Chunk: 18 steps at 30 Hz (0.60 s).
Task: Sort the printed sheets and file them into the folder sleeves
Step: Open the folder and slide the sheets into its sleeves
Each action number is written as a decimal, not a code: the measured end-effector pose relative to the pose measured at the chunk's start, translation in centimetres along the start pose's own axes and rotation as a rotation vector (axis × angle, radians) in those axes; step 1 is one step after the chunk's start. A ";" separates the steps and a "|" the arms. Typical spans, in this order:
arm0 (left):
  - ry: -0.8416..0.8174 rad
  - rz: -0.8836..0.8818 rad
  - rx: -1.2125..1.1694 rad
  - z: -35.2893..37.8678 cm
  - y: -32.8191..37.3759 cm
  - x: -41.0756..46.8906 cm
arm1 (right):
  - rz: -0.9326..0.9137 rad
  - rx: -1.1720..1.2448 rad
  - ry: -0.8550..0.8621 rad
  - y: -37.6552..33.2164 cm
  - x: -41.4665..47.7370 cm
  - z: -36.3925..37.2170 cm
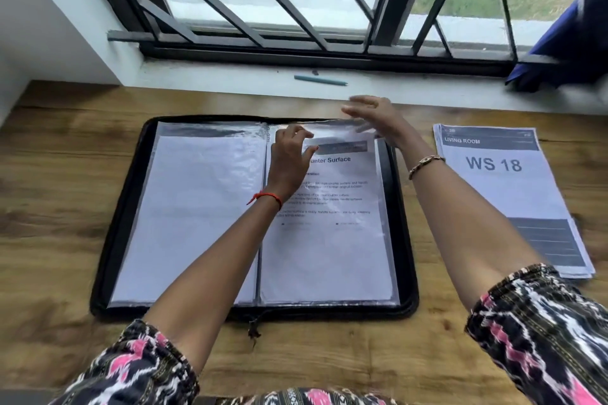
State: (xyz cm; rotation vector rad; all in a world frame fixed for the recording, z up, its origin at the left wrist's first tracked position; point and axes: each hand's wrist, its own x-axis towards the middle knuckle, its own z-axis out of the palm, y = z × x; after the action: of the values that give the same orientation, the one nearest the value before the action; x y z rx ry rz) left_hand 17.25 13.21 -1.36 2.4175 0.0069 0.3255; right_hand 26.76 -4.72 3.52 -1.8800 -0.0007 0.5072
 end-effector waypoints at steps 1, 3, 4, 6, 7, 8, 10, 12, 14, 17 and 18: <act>0.002 -0.004 -0.010 -0.2 0.1 -0.5 | 0.029 0.036 0.025 0.6 -0.8 -0.2; 0.000 -0.009 -0.028 -0.3 0.1 -1.6 | 0.125 -0.028 -0.007 1.9 -2.4 -0.5; 0.000 -0.007 -0.038 -0.3 0.0 -2.0 | 0.187 -0.068 -0.038 2.7 -3.2 -0.6; -0.006 -0.008 -0.051 -0.3 0.0 -3.0 | 0.318 -0.087 -0.091 4.1 -4.8 -0.9; -0.009 -0.008 -0.058 -0.4 0.0 -3.5 | 0.362 -0.095 -0.124 4.6 -5.7 -0.9; -0.009 -0.006 -0.072 -0.3 -0.2 -4.0 | 0.388 -0.104 -0.167 5.0 -6.5 -0.9; -0.034 -0.026 -0.106 -0.3 -0.3 -4.8 | 0.401 -0.079 -0.256 5.6 -7.9 -0.8; -0.073 -0.050 -0.135 -0.5 -0.6 -5.6 | 0.363 0.019 -0.279 5.9 -9.1 -0.2; -0.120 -0.084 -0.175 -0.8 -1.0 -6.2 | 0.300 0.175 -0.259 5.7 -9.6 0.2; -0.178 -0.174 -0.269 -2.1 -0.7 -6.8 | 0.208 0.313 -0.284 4.0 -9.7 1.1; -0.192 -0.212 -0.314 -2.6 -0.9 -6.8 | 0.182 0.338 -0.311 3.1 -9.6 1.7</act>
State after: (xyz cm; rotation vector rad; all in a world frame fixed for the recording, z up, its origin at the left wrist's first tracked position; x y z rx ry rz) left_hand 10.09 14.91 -1.61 2.1037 0.1165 -0.0045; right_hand 16.75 -6.66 3.58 -1.4647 0.0479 0.8654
